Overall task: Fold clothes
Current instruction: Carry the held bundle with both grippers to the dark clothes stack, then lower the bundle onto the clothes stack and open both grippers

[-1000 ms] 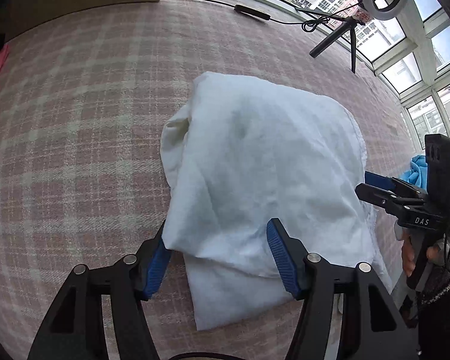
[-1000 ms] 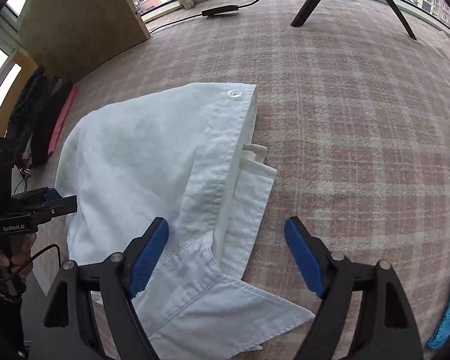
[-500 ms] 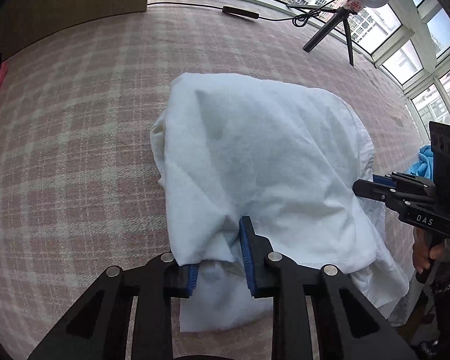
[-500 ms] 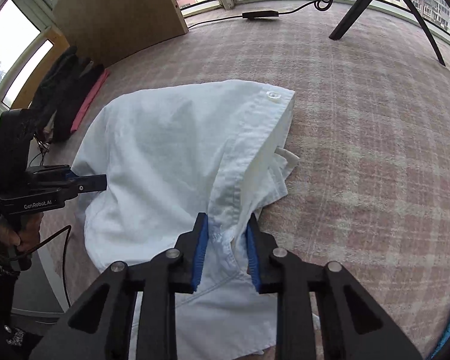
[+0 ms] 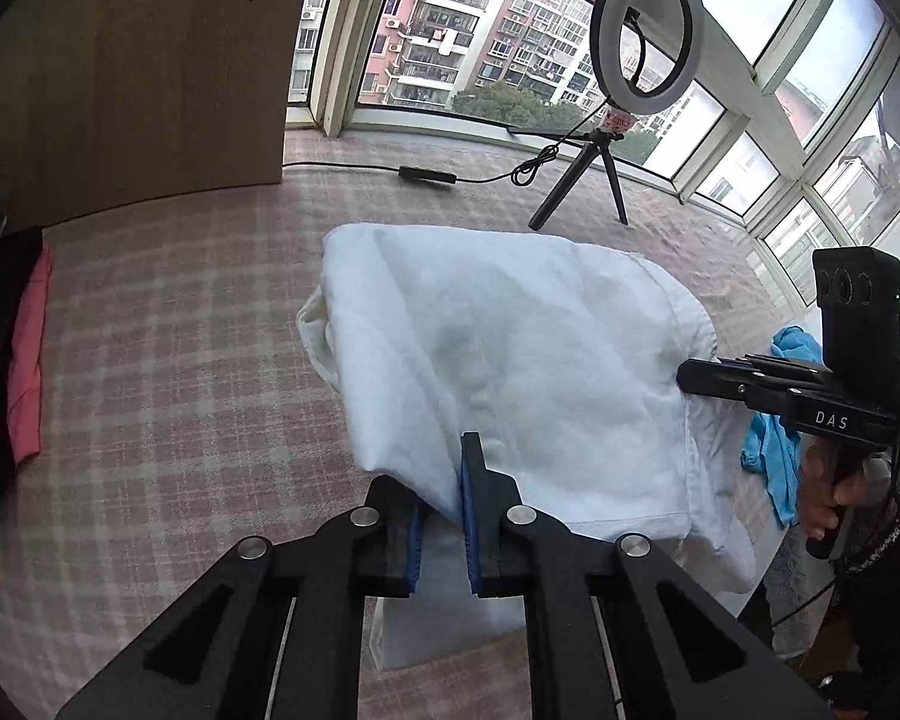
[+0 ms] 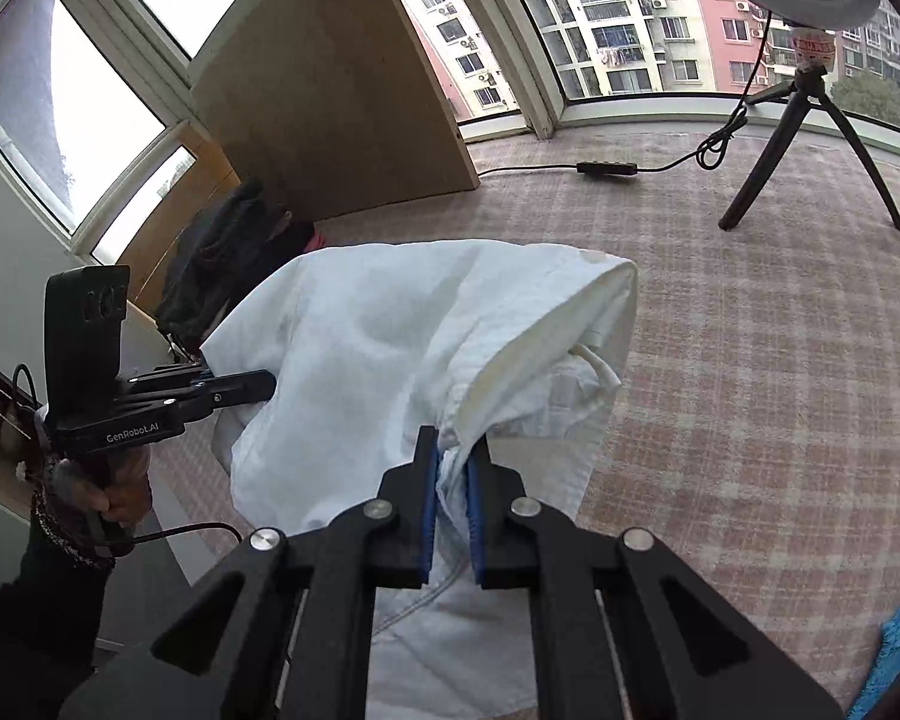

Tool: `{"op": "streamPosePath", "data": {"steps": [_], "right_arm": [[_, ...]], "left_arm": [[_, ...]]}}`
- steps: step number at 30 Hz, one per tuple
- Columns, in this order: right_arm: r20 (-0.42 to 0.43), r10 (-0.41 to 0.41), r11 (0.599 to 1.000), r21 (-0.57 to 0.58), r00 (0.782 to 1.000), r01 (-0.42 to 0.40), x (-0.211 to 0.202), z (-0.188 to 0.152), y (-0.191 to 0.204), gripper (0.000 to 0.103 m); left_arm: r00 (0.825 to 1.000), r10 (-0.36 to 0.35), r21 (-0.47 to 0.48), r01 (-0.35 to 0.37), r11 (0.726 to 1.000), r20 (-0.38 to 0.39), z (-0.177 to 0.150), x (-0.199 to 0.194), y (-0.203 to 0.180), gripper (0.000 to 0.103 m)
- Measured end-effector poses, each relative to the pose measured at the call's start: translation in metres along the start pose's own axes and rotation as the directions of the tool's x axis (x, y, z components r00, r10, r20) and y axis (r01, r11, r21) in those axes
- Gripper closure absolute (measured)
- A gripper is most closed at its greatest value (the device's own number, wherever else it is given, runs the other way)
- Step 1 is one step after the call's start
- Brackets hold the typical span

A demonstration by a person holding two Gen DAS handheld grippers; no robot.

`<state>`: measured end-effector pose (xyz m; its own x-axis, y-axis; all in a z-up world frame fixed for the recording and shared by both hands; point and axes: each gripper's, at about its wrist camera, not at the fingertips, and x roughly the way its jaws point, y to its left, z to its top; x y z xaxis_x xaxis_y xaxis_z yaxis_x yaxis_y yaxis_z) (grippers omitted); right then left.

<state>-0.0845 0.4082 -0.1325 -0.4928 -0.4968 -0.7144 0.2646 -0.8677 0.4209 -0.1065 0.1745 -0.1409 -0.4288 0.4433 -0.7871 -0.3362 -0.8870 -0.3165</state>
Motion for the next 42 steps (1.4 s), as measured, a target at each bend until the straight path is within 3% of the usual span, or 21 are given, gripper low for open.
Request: {"op": "streamPosePath", "data": {"steps": [4,9,15,19,21,26,30,32,34,37,40,42], "right_arm": [[0.045,0.005,0.996,-0.084,0.999,-0.001,0.001,0.029,0.064,0.095],[0.083,0.033,0.981,-0.193,0.996,-0.016,0.031,0.070,0.163,0.095],[0.118,0.077,0.953,-0.302,0.990,-0.039,0.080,0.121,0.281,0.094],[0.114,0.074,0.941,-0.337,0.991,-0.031,0.134,0.152,0.344,0.094],[0.107,0.062,0.937,-0.348,0.992,-0.021,0.160,0.166,0.369,0.094],[0.077,0.027,0.945,-0.328,0.997,0.000,0.217,0.190,0.387,0.094],[0.028,-0.031,0.948,-0.317,0.999,0.038,0.263,0.197,0.381,0.094],[0.001,-0.064,0.948,-0.312,0.998,0.061,0.286,0.199,0.377,0.090],[-0.043,-0.113,0.951,-0.295,0.993,0.095,0.301,0.193,0.364,0.079],[-0.040,-0.082,0.968,-0.241,0.996,0.070,0.282,0.187,0.343,0.059],[0.064,-0.158,0.959,-0.229,0.985,0.169,0.243,0.188,0.340,0.058],[0.128,-0.151,0.946,-0.268,0.980,0.181,0.226,0.195,0.352,0.057]], "left_arm": [[0.995,0.027,0.041,-0.031,0.999,0.093,0.010,-0.059,0.026,0.093],[0.981,0.106,0.026,-0.112,0.993,0.164,0.007,-0.134,0.104,0.093],[0.943,0.231,-0.014,-0.235,0.972,0.240,0.009,-0.214,0.205,0.093],[0.916,0.320,-0.047,-0.318,0.947,0.243,0.021,-0.240,0.271,0.093],[0.913,0.334,-0.067,-0.327,0.943,0.236,0.025,-0.247,0.303,0.093],[0.910,0.354,-0.089,-0.342,0.935,0.218,0.042,-0.241,0.367,0.093],[0.921,0.349,-0.081,-0.340,0.937,0.171,0.043,-0.210,0.409,0.091],[0.916,0.385,-0.072,-0.379,0.922,0.113,0.039,-0.185,0.429,0.085],[0.910,0.411,-0.055,-0.408,0.911,0.053,0.032,-0.168,0.442,0.070],[0.912,0.400,-0.084,-0.393,0.916,0.092,0.016,-0.185,0.444,0.065],[0.896,0.406,-0.107,-0.393,0.913,0.181,0.008,-0.221,0.435,0.066],[0.891,0.383,-0.104,-0.369,0.924,0.242,0.015,-0.239,0.427,0.066]]}}
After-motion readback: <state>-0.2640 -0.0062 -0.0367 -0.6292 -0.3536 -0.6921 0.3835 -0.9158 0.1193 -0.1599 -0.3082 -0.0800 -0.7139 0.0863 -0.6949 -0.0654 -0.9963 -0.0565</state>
